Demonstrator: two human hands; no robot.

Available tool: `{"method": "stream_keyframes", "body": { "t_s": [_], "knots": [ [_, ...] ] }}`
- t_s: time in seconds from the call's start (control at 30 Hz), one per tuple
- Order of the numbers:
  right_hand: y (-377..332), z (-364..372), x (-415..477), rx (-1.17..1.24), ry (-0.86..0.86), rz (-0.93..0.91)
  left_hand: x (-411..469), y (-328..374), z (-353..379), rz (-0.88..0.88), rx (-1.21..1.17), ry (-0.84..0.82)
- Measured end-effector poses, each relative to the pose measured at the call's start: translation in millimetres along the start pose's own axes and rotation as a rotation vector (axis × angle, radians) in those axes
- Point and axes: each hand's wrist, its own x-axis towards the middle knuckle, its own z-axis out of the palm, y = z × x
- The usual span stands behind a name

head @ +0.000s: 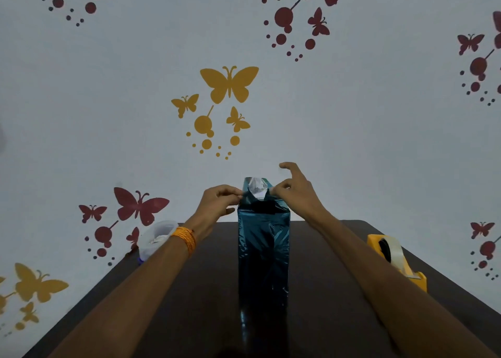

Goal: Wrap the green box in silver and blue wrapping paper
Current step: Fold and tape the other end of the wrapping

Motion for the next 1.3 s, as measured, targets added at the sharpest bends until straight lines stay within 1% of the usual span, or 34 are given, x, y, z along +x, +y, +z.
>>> {"method": "stream_keyframes", "body": {
  "t_s": [0.1, 0.27, 0.33, 0.37, 0.47, 0.53, 0.63, 0.7, 0.8, 0.93, 1.0, 1.03, 1.13, 1.23, 1.3],
  "knots": [
    [-20.9, 13.8, 3.9, 0.003, 0.025, 0.027, -6.9, -1.9, 8.8, 0.050, 0.009, -0.037],
    [-43.2, 30.5, 11.6, -0.225, -0.018, 0.087, -9.8, 1.0, 13.6, 0.071, 0.021, -0.013],
    [-46.2, 29.8, 9.4, -0.273, -0.022, 0.119, -10.0, 2.6, 14.6, 0.087, 0.056, -0.008],
    [-46.1, 28.5, 7.8, -0.257, -0.021, 0.140, -9.7, 2.6, 14.7, 0.093, 0.065, -0.011],
    [-43.3, 24.2, 3.4, -0.077, 0.002, 0.218, -8.3, 1.9, 14.8, 0.114, 0.101, -0.041],
    [-40.7, 20.4, 3.0, -0.026, 0.018, 0.261, -7.7, 0.8, 14.8, 0.131, 0.135, -0.061],
    [-37.8, 17.8, 1.4, 0.037, -0.043, 0.317, -5.7, -0.9, 14.0, 0.149, 0.178, -0.050],
    [-36.2, 16.6, -0.5, 0.053, -0.062, 0.316, -4.4, -0.6, 13.0, 0.126, 0.198, -0.062],
    [-36.4, 12.1, -0.9, 0.010, -0.037, 0.272, -2.5, 0.6, 11.4, 0.117, 0.262, -0.081],
    [-25.9, 0.4, 6.0, -0.189, 0.022, 0.183, -0.8, 3.2, 9.6, 0.125, 0.300, -0.126],
    [-16.4, -6.3, 6.9, -0.288, 0.002, 0.171, 1.6, 3.2, 9.1, 0.137, 0.299, -0.147],
    [-11.7, -8.2, 5.7, -0.294, -0.031, 0.174, 3.2, 3.3, 8.2, 0.142, 0.307, -0.160],
    [0.8, -12.4, -0.5, -0.206, -0.120, 0.169, 8.0, 8.3, 7.5, 0.141, 0.356, -0.201],
    [8.5, -15.7, -1.2, -0.184, -0.135, 0.125, 9.5, 18.0, 9.2, 0.116, 0.379, -0.291],
    [12.5, -17.2, 1.3, -0.172, -0.146, 0.125, 10.2, 22.9, 11.3, 0.137, 0.452, -0.335]
  ]
}}
